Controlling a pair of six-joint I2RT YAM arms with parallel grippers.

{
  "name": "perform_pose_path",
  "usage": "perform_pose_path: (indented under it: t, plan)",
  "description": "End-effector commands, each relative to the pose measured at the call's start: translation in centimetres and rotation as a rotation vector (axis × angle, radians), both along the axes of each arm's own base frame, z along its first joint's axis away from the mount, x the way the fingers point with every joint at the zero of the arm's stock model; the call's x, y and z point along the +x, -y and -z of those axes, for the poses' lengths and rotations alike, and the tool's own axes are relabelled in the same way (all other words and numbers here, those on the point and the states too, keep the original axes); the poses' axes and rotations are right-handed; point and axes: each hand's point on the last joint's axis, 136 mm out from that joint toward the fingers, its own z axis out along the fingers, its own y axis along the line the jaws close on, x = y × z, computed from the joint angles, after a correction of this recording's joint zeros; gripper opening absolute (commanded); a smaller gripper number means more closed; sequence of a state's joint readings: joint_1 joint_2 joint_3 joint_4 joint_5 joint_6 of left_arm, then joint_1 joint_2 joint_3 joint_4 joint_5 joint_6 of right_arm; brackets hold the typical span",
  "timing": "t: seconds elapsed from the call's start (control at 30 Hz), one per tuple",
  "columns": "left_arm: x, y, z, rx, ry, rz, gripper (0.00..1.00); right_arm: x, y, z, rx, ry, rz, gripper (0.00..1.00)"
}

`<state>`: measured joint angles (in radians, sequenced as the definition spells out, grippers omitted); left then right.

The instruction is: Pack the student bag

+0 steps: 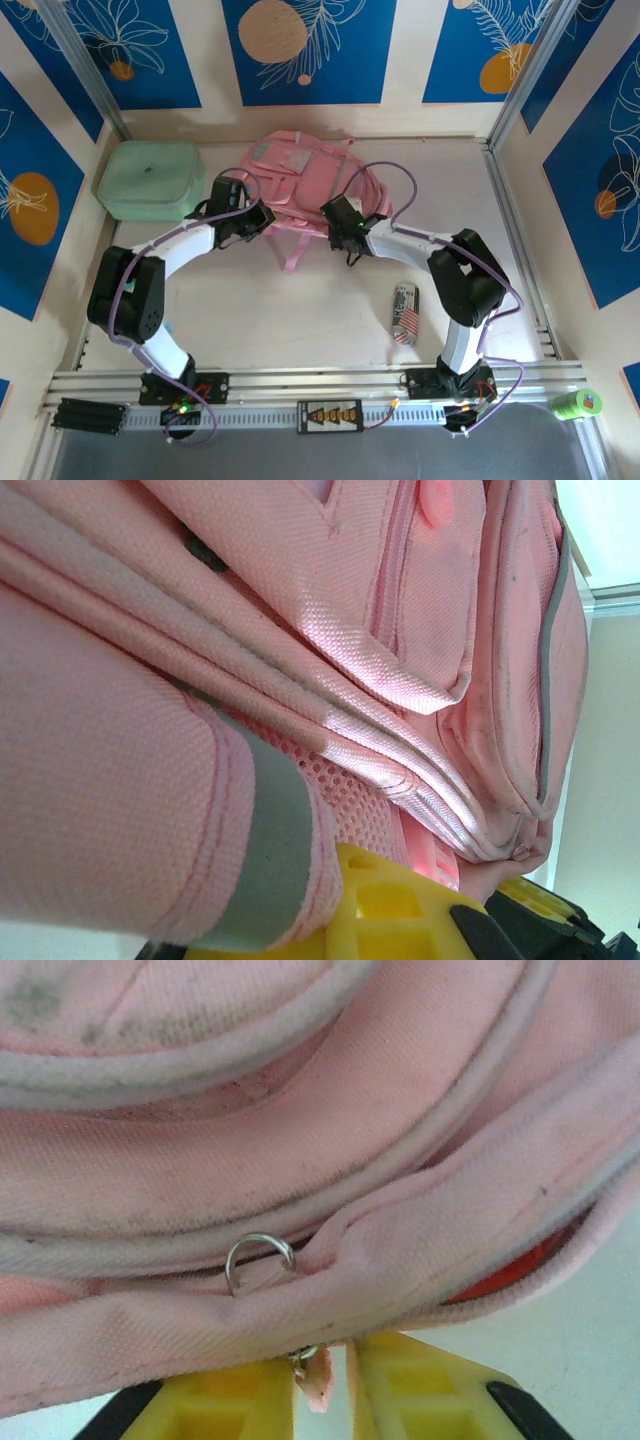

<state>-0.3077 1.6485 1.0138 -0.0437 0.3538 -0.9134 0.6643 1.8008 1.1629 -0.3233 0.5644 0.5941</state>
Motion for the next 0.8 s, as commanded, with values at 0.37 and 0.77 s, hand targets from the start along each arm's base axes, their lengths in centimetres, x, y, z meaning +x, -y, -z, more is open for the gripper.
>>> perform_pose_path:
  t: [0.37,0.77]
  plan:
    - [1.5,0.1,-3.1,0.002,0.102,0.023,0.0,1.0,0.2,-0.8,-0.037,0.084,-0.204,0.08]
    - [1.9,-0.9,-0.9,0.053,0.071,0.017,0.0,-0.8,9.5,0.3,0.039,-0.016,0.032,0.02]
